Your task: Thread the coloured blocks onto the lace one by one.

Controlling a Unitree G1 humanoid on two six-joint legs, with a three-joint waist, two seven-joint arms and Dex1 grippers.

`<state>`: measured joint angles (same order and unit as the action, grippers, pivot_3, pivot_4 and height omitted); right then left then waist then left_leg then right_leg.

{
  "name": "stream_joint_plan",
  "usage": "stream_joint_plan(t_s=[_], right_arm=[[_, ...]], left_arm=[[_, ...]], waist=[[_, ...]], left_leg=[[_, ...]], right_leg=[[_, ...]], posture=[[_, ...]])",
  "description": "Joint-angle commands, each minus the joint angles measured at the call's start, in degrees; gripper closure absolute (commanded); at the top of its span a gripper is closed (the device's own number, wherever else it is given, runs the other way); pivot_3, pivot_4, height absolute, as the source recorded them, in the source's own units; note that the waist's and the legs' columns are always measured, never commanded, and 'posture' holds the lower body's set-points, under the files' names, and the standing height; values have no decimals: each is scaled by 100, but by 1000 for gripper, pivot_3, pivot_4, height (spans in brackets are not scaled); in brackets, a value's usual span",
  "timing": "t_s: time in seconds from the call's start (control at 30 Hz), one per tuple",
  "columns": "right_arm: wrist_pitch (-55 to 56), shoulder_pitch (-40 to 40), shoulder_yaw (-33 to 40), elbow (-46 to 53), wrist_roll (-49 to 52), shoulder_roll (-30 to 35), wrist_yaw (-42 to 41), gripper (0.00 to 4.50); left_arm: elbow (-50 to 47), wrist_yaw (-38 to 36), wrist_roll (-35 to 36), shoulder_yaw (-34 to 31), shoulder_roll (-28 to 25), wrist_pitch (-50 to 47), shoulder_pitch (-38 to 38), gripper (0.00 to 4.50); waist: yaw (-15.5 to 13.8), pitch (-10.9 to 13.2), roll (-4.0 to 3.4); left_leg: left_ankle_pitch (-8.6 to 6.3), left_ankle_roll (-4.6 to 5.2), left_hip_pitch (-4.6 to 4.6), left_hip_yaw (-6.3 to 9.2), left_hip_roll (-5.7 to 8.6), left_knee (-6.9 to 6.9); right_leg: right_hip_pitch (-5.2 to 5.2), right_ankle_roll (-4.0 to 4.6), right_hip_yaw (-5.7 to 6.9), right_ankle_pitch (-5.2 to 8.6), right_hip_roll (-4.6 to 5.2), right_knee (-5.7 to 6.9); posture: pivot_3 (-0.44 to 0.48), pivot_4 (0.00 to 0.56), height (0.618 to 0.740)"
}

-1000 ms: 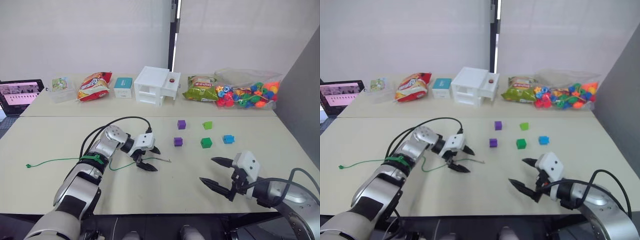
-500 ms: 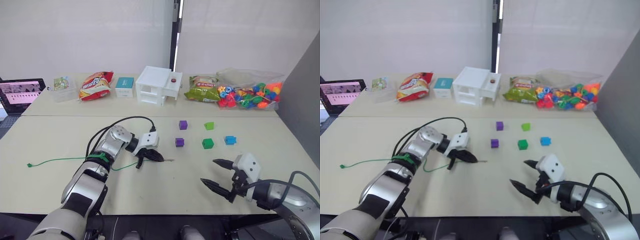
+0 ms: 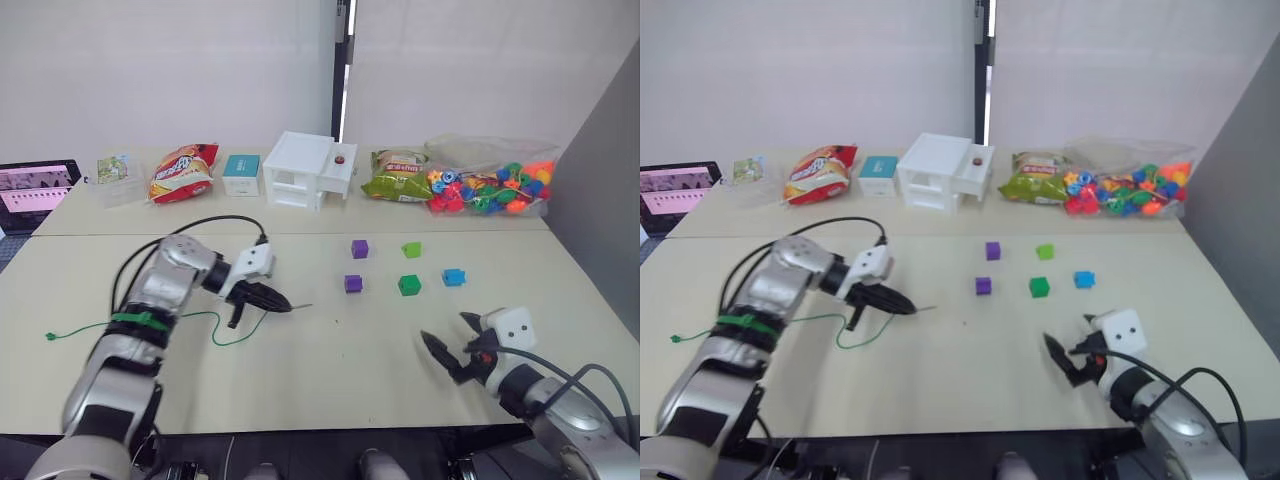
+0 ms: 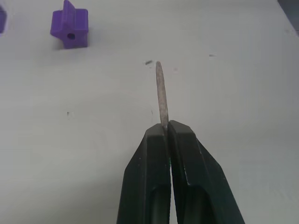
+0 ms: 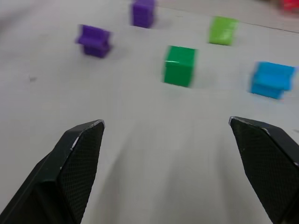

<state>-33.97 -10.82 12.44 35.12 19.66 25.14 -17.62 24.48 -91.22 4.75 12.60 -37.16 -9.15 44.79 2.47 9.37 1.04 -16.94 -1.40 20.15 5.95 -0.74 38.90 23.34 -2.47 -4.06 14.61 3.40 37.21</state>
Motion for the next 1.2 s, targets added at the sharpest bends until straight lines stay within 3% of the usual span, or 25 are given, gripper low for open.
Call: stream_joint_plan(t_s=[0.03, 0.17, 0.27, 0.67, 0.8, 0.87, 1.0, 1.13, 1.2], right_arm=[[-132, 441, -151, -97, -465, -469, 905, 0], [-222, 1333, -172, -994, -903, -963, 1640, 0], [-151, 1851, -81, -1730, -969, -931, 1644, 0], [1107, 3709, 37, -4951, -1031, -634, 1219, 0], [1362, 3823, 86, -5196, -967, -745, 1224, 1180], [1361, 3794, 83, -5118, -948, -808, 1268, 1995], [1307, 3693, 119, -4818, -871, -940, 1351, 3160], [1054, 3461, 213, -4140, -738, -1081, 1475, 3285], [710, 3179, 180, -3210, -662, -1207, 1632, 3285]], left_arm=[[-1241, 36, 325, -189, -404, -697, -478, 4473], [-2497, 249, 681, -419, -843, -1383, -1131, 4473], [-3040, 480, 846, -495, -970, -1713, -1353, 4473], [-3757, 899, 1208, -533, -1264, -2074, -1726, 4473], [-3838, 999, 1271, -527, -1357, -2122, -1802, 4500], [-3873, 1032, 1312, -536, -1379, -2161, -1813, 4500], [-3876, 1075, 1348, -517, -1410, -2159, -1814, 4500], [-3810, 1100, 1362, -469, -1425, -2099, -1778, 4500], [-3727, 1105, 1358, -442, -1415, -2060, -1731, 4500]], waist=[[-4, 1, 0], [9, 3, -4], [-28, 5, -6], [90, 8, -11], [138, 8, -11], [138, 8, -11], [135, 8, -12], [140, 8, -12], [132, 9, -14]], left_leg=[[0, 0, 1, 0, 0, 1], [0, -1, 5, -2, -4, -3], [1, -1, 9, -2, -1, -3], [0, 0, 8, -6, -2, -17], [0, 0, 9, -6, -2, -19], [0, 0, 9, -5, -2, -19], [0, 0, 9, -5, -2, -18], [0, 0, 18, -5, -1, -19], [0, 0, 30, -11, 1, -16]], right_leg=[[0, 0, 0, 0, 0, -1], [12, 0, 0, 0, -2, -1], [14, 1, 0, 0, 2, -1], [25, 4, -2, -2, 0, 2], [25, 5, -2, -3, 1, 2], [25, 5, -3, -3, 1, 2], [25, 5, -3, -3, 2, 3], [41, 5, -5, -3, 2, 12], [66, 5, -12, -3, 3, 36]], posture=[[0, 150, 740], [0, 150, 740], [0, 150, 740], [0, 150, 740], [0, 150, 740], [0, 150, 740], [0, 150, 740], [0, 150, 740], [0, 150, 740]])
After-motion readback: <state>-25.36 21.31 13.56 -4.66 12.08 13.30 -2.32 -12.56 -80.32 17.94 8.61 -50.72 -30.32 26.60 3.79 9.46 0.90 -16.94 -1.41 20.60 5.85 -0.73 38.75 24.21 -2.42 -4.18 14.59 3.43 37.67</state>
